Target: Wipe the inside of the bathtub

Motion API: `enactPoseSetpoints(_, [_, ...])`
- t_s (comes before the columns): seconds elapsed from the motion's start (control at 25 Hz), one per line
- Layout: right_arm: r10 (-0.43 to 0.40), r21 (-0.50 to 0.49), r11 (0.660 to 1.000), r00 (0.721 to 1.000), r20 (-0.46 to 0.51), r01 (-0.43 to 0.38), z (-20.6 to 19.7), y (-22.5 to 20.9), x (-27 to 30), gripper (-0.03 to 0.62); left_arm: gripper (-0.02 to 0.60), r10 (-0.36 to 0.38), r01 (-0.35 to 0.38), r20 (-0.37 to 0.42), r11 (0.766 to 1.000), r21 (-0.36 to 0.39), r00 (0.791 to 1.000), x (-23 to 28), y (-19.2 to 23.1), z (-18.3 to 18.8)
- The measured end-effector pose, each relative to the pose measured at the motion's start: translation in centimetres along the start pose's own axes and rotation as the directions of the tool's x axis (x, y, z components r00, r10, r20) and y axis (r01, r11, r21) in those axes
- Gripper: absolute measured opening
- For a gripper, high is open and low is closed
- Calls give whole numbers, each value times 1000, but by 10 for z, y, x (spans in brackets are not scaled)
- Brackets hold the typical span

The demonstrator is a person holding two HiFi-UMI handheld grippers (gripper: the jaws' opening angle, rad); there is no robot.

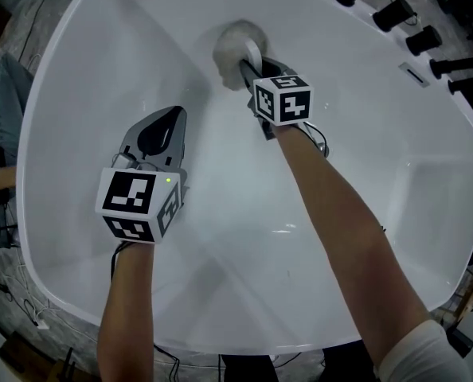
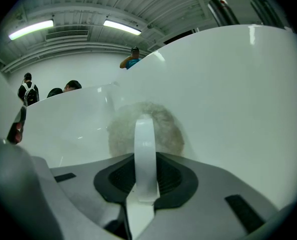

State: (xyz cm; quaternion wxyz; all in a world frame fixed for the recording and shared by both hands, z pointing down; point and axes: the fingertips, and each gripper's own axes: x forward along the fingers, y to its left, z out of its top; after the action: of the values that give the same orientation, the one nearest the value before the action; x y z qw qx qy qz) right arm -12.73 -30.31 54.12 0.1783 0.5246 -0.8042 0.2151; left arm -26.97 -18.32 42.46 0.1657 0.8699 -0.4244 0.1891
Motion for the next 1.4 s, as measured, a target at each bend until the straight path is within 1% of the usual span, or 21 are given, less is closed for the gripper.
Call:
enactPoseSetpoints(0.24, [-24, 11, 1000, 1000, 5, 24, -5, -26, -28, 91, 5, -31, 31, 3, 999, 17, 1000, 11, -30, 9])
enactPoseSetpoints(0.6, [-56, 26, 998, 998, 15, 56, -13, -62, -64, 91, 5, -80, 80, -1, 996, 27, 997, 28, -72, 12])
enactPoseSetpoints(0.84, [-78, 46, 996, 997, 21, 77, -25, -90, -90, 92, 5, -92, 92, -11, 995, 37, 996, 39, -97, 12])
enactPoseSetpoints(1.4, [-115, 74, 991, 993, 32, 112, -51, -162, -158, 94, 5, -147, 149, -29, 986, 77, 989, 70, -189, 19])
